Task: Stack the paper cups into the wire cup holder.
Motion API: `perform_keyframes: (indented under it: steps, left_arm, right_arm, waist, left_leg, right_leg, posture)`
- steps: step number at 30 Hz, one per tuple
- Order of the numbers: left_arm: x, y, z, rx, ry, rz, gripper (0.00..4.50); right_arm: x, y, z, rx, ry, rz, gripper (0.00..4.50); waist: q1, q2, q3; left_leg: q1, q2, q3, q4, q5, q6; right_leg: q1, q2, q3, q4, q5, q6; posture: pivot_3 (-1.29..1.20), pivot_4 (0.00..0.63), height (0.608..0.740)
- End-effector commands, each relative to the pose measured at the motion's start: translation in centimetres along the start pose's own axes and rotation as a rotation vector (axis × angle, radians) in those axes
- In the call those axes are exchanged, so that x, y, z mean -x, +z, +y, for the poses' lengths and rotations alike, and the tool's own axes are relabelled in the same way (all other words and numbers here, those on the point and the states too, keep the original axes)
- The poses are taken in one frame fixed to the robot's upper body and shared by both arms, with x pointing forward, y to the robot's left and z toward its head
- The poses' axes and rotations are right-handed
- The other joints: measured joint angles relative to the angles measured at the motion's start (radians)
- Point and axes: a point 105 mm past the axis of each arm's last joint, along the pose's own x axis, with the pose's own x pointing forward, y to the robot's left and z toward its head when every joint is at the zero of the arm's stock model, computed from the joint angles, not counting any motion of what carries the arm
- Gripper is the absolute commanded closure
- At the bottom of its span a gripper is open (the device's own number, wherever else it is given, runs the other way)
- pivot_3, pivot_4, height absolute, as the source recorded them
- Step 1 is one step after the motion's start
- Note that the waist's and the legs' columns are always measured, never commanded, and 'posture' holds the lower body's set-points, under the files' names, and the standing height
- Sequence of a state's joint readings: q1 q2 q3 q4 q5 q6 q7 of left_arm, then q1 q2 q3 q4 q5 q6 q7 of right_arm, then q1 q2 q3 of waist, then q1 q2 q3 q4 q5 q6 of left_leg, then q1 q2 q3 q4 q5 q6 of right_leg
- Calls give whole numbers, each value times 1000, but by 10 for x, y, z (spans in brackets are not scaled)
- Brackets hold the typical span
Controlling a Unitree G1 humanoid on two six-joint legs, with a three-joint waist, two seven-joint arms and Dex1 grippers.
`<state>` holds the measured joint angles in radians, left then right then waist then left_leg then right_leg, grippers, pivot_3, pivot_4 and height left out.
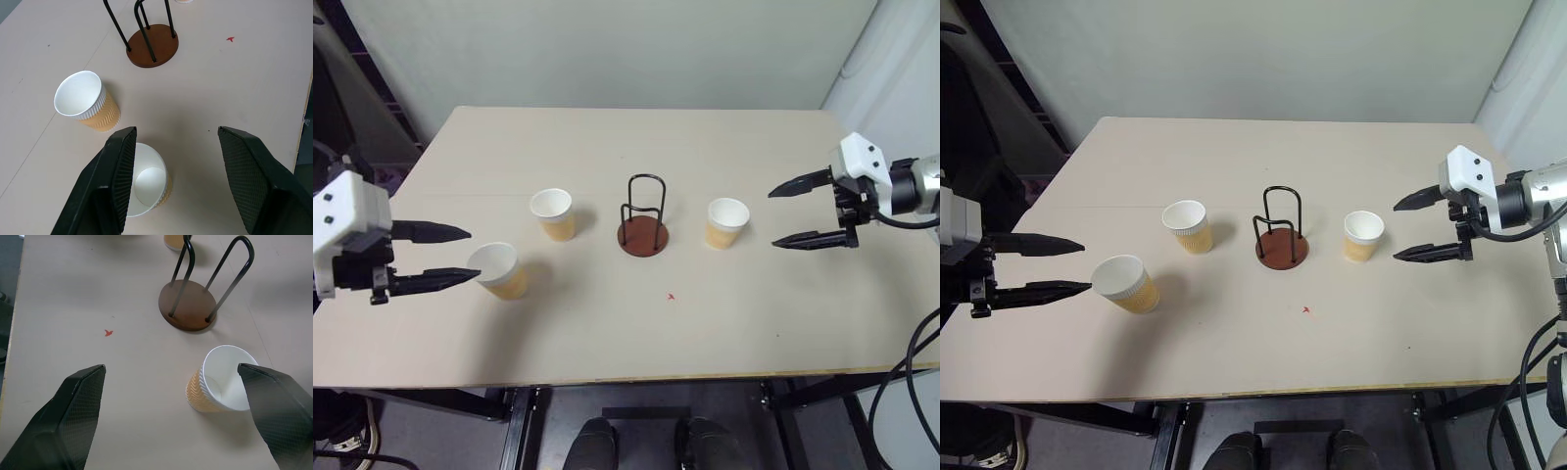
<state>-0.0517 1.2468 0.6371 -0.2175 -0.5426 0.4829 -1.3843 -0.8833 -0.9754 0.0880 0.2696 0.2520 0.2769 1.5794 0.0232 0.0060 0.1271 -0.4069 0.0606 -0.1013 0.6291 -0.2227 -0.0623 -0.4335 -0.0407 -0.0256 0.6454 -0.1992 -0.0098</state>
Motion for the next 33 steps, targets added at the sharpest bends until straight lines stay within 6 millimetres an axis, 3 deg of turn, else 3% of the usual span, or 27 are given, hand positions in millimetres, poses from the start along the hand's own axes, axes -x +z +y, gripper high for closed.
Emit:
perform_keyframes:
  steps: [1, 6, 10, 14, 18, 20, 24, 33]
  left_arm:
    - [5, 6, 4, -33, 34, -6, 1680]
    - [0, 10, 6, -45, 40, -26, 1680]
    - [-22, 13, 13, -48, 90, -77, 1680]
    - [-53, 16, 10, -44, 78, -110, 1680]
    - [-92, 19, 22, -51, 155, -127, 1680]
    - [-101, 22, 26, -48, 179, -135, 1680]
    - [-102, 27, 22, -24, 182, -161, 1680]
    - [-95, 24, 16, -9, 179, -147, 1680]
  right_arm:
    - [8, 12, -3, 46, -21, -13, 0]
    - [2, 23, -7, 50, -31, -72, 0]
    - [-31, 44, -11, 42, -26, -177, 0]
    - [-64, 53, -20, 38, -60, -198, 0]
    - [-111, 58, -37, -1, -132, -213, 0]
    - [-123, 56, -43, -15, -152, -206, 0]
    - [-135, 52, -48, -43, -164, -204, 0]
    - [-160, 47, -34, -83, -95, -233, 0]
  waist:
    - [0, 0, 0]
    - [0, 0, 0]
    - [-6, 1, 0]
    - [-9, 1, -1]
    - [-10, 1, -1]
    - [-10, 1, -1]
    - [-8, 1, -1]
    - [-8, 1, -1]
  left_leg:
    - [0, 0, 0, 0, 0, 0]
    - [0, 0, 0, 0, 0, 0]
    - [3, 1, 1, 0, 0, 0]
    - [4, 2, 1, 0, 1, 0]
    - [3, 2, 1, 1, 1, 0]
    - [3, 2, 1, 1, 1, 0]
    - [-2, 2, 1, 1, -1, -2]
    - [-6, 4, 1, 2, -1, -11]
  right_leg:
    - [0, 0, 0, 0, 0, 0]
    - [0, 0, 0, 0, 0, 0]
    - [1, 0, 0, 1, 0, 0]
    - [1, 1, 0, 2, 1, -1]
    - [0, 1, 0, 2, 1, -1]
    - [0, 1, 0, 2, 1, -2]
    - [-4, 1, -1, 1, 3, 2]
    - [-8, 3, -1, -1, 4, 4]
  posture:
    - [0, 150, 740]
    - [0, 150, 740]
    - [0, 150, 740]
    - [0, 150, 740]
    - [0, 150, 740]
    - [0, 150, 740]
    - [0, 150, 740]
    - [0, 150, 740]
